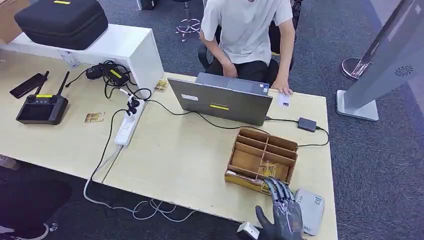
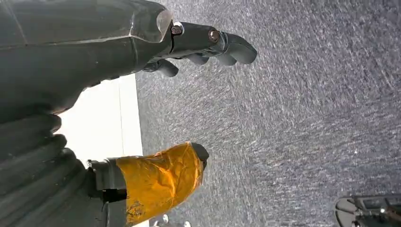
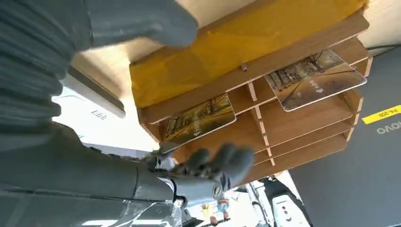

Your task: Pass the card to the sensor for recognition and then transmit it.

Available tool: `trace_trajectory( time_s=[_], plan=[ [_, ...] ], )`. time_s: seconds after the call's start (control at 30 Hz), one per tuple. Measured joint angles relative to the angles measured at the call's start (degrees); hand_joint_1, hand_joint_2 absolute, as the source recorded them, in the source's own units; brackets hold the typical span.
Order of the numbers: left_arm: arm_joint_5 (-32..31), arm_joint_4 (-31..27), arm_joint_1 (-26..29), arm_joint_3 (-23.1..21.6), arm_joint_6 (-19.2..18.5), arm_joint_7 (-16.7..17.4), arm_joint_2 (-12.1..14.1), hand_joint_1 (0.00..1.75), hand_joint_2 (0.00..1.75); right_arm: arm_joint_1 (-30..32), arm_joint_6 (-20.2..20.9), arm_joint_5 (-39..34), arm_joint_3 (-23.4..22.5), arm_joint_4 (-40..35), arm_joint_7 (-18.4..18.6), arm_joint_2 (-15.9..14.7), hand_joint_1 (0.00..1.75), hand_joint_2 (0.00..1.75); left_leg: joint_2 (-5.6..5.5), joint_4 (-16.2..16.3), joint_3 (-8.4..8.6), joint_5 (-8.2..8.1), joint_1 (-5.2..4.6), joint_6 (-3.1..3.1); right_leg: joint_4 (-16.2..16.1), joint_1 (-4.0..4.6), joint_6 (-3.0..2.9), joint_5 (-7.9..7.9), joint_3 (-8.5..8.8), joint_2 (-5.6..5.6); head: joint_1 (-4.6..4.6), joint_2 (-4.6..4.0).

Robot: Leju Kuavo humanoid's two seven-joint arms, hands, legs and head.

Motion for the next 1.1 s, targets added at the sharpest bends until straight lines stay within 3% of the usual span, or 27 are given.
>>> trace_trajectory(
  time_s=[0.53,0.9,1.1],
  plan=[
    [0.35,0.00,-0.01,0.46,1.00,-0.54,0.55,0.00,1.75,0.01,-1.09,-3.21,0.00,-0.37,-1.57,0.22,1.75,1.75,0.01,0.00,0.07,0.00,0.00,0.00,-0.01,0.00,0.00,0.00,0.03,0.01,0.00,0.00],
    [-0.18,0.00,0.00,0.96,3.39,-3.45,0.81,0.00,1.75,0.48,-1.07,-4.87,-0.26,-0.66,-1.99,0.07,1.75,1.75,0.07,0.00,0.09,0.06,0.00,-0.04,0.00,0.00,-0.06,0.06,0.05,0.06,0.02,-0.02],
    [-1.18,0.00,0.02,0.96,3.01,-3.82,0.96,0.00,1.75,-2.61,1.18,-4.22,-1.71,-3.98,-2.01,0.09,1.75,1.75,0.09,0.00,0.08,0.14,0.00,-0.09,0.04,0.00,-0.09,0.13,0.04,0.06,0.02,0.00]
  ],
)
